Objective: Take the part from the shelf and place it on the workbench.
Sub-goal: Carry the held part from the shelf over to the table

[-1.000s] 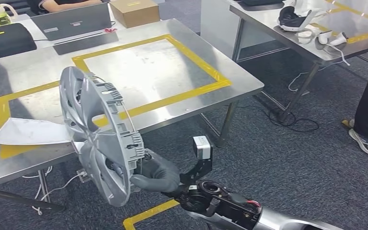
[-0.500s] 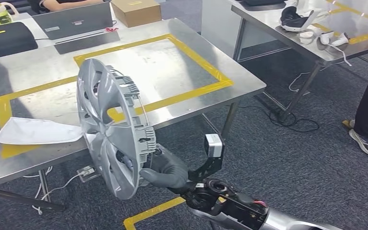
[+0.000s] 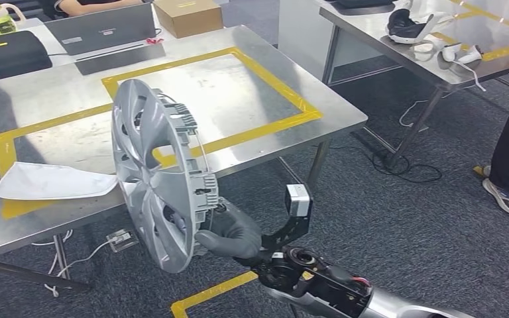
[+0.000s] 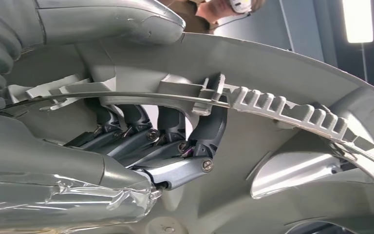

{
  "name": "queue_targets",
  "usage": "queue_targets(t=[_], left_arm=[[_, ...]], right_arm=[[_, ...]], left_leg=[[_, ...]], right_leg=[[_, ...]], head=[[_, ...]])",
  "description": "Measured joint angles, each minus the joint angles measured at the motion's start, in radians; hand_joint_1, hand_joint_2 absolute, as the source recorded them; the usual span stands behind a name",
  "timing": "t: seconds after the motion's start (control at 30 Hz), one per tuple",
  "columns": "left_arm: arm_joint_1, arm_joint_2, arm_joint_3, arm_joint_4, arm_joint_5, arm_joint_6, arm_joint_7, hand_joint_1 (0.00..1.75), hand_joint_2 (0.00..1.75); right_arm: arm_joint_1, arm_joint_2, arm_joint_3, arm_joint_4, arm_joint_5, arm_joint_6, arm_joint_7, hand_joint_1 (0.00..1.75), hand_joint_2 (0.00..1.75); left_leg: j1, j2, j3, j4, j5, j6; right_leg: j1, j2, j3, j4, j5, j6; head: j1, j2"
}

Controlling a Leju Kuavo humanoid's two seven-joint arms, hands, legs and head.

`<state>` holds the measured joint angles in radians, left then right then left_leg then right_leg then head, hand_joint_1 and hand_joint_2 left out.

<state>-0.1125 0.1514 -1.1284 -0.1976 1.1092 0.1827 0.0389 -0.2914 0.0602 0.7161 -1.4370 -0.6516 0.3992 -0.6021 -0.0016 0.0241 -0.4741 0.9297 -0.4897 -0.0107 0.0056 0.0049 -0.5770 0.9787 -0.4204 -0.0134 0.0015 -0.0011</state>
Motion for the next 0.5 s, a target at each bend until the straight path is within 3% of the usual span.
queue_targets(t=[0.17,0.33,0.4,0.43,0.5], left_arm=[[0.0,0.002,0.0,0.0,-0.001,0.0,0.005,0.0,1.75],[0.0,0.007,0.0,0.0,-0.007,-0.003,0.002,0.0,1.75],[-0.001,0.007,0.0,0.0,-0.007,-0.005,0.002,0.0,1.75],[-0.001,0.007,0.0,0.0,-0.007,-0.005,0.002,0.0,1.75],[-0.001,0.006,0.0,0.0,-0.006,-0.006,0.002,0.0,1.75]], right_arm=[[0.004,-0.008,-0.008,-0.002,-0.01,-0.002,-0.005,1.73,1.75],[0.012,-0.012,-0.012,-0.004,-0.01,-0.003,-0.009,1.73,1.75],[0.014,-0.013,-0.013,-0.01,-0.008,-0.005,-0.01,1.73,1.75],[0.014,-0.013,-0.014,-0.014,-0.006,-0.005,-0.01,1.73,1.75],[0.016,-0.015,-0.015,-0.019,-0.004,-0.005,-0.011,1.73,1.75]], left_leg=[[-0.001,0.0,-0.001,0.002,-0.001,0.001],[-0.005,0.0,-0.007,0.006,-0.001,0.017],[0.003,0.002,0.003,-0.014,0.009,0.023],[0.008,0.004,0.01,-0.026,0.014,0.027],[0.014,0.006,0.02,-0.037,0.018,0.03]], right_leg=[[-0.001,0.0,0.0,-0.001,0.001,0.002],[-0.006,0.0,-0.001,-0.005,0.006,0.014],[-0.004,0.0,-0.005,-0.002,0.002,0.021],[-0.004,0.0,-0.015,0.021,-0.012,0.026],[-0.01,0.0,-0.063,0.126,-0.062,0.037]], head=[[0.0,0.0],[-0.006,0.0],[-0.005,0.0],[-0.002,0.0],[0.007,0.0]])
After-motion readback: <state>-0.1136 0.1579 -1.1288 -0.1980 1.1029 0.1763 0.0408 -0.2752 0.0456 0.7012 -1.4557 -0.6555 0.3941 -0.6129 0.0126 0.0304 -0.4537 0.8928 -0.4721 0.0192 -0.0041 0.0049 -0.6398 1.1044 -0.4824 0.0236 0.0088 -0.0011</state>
